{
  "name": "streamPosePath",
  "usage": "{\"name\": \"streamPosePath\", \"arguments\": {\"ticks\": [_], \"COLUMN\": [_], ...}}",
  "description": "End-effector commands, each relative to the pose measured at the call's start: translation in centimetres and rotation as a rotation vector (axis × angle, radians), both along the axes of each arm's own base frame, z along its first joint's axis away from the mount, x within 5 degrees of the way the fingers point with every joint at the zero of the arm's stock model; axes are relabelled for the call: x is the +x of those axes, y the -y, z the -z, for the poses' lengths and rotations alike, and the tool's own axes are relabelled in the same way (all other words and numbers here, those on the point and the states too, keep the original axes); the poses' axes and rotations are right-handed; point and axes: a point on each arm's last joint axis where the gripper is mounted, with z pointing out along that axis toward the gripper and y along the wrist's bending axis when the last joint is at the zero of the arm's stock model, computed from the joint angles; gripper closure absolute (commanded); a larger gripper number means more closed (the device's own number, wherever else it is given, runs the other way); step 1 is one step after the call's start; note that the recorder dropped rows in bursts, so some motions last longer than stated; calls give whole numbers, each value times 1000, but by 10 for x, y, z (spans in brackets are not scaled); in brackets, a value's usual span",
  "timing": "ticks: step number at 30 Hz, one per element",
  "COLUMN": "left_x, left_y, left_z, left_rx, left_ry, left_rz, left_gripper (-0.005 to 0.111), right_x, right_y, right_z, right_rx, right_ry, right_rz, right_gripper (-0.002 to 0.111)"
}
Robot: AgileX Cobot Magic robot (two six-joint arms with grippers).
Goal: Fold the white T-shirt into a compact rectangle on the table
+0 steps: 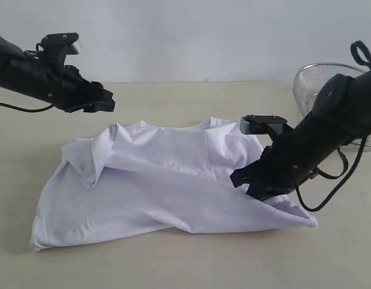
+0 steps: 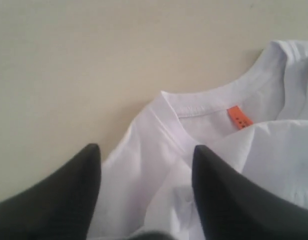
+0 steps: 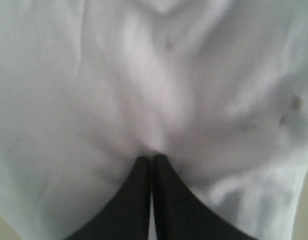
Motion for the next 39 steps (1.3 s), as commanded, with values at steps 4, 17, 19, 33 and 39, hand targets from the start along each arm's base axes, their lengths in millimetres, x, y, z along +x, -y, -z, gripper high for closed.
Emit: {"name": "streamPosePath", "arguments": {"ticks": [4,17,19,33,39], "left_x": [-28,-97,-105,-138,-137], "left_y": [3,19,21,11,11], "left_z": [-50,9,20,61,61], "left_rx": [-38,-109,-88,-27,-25], "left_ry": [-21,-421,-434,-526,-523], "left_rz": [184,280,255,110,89], "left_gripper": [100,102,102,102,102], "right_x": [-10,28,45,145,150], "right_y": [18,12,11,-35,-58], "right_z": [12,-81,-99,-85,-57], "right_rx": [-183,-124,-124,-61,-43], "right_ry": [-56,347,445,325,181], "right_rz": [54,48,47,-206,-313], "right_gripper": [108,108,108,108,108]}}
